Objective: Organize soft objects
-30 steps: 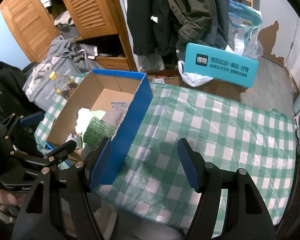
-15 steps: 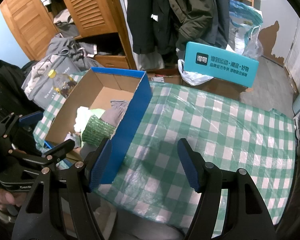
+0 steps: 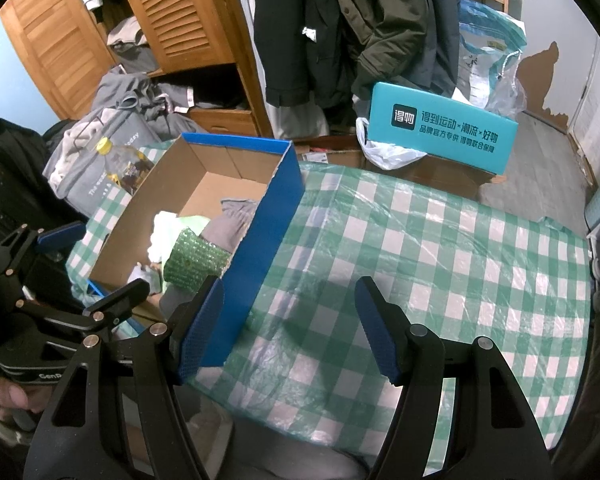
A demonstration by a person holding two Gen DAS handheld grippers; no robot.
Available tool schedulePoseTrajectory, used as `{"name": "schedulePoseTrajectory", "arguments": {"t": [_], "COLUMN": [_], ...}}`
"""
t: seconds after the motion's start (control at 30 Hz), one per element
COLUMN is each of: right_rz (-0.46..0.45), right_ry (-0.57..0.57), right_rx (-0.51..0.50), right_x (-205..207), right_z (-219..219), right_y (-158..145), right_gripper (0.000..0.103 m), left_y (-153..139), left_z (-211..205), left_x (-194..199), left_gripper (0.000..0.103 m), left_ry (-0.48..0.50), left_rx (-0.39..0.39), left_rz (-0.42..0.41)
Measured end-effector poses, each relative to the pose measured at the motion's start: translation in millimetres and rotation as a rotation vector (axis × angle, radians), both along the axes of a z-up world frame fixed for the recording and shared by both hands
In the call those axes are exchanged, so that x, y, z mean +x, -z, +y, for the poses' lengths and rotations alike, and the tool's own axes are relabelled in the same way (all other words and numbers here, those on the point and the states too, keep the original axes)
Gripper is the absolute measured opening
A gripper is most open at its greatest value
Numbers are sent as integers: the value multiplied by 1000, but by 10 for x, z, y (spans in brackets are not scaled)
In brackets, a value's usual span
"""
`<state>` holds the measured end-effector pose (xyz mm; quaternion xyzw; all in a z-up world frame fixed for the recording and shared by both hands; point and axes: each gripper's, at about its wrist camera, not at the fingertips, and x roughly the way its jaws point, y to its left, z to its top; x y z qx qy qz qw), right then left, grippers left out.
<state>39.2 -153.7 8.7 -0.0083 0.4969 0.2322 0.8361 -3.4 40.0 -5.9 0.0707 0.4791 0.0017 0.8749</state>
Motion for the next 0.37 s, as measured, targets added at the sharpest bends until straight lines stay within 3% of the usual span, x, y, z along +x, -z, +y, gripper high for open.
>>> {"name": "schedulePoseTrajectory", "arguments": {"t": [0.37], "right_rz": [0], "right_ry": [0], "right_rx": [-1], "right_x": [2], "right_z": [2], "right_y": [-3], "right_gripper": [67], "left_y": [15], "left_z": [-21], "left_x": [5], "left_gripper": [102], "left_ry": [3], "left_rx": [-1], "left_rz": [-3]}}
